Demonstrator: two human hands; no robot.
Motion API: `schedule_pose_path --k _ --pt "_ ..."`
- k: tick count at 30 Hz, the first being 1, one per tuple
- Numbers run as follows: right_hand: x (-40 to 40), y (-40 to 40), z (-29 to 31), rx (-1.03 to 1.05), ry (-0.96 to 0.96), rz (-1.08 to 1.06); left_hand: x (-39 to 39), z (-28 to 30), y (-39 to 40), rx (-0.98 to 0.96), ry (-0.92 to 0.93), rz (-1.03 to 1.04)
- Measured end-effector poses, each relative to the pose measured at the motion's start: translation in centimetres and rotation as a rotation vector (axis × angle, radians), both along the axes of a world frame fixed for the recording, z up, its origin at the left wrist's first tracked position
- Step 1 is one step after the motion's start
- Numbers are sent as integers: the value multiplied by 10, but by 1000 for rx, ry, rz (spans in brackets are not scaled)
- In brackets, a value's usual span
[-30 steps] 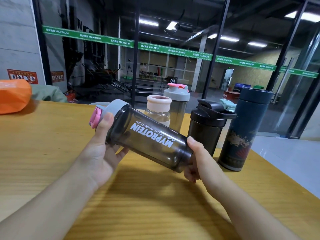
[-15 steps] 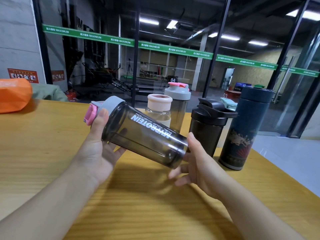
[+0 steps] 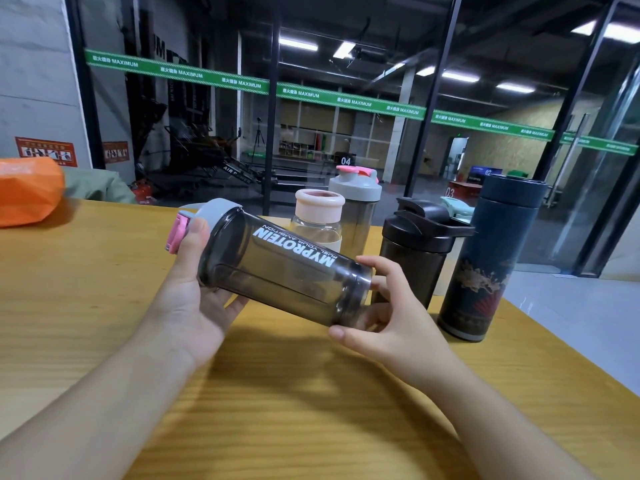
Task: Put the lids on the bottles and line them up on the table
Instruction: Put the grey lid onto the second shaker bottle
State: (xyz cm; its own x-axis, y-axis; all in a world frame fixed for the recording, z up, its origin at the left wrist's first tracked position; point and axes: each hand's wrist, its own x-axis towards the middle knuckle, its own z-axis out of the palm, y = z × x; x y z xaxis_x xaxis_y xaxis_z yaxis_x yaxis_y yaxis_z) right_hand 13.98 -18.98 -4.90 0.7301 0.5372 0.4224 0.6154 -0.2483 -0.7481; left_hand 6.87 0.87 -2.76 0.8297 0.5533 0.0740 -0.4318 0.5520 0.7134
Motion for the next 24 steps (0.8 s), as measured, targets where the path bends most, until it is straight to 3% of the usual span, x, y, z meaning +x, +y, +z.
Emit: schedule_pose_path --k 16,24 --pt "6 2 -1 -27 289 4 -4 4 -1 35 -96 -39" --pt "8 6 0 -76 659 93 -3 0 0 79 -104 -57"
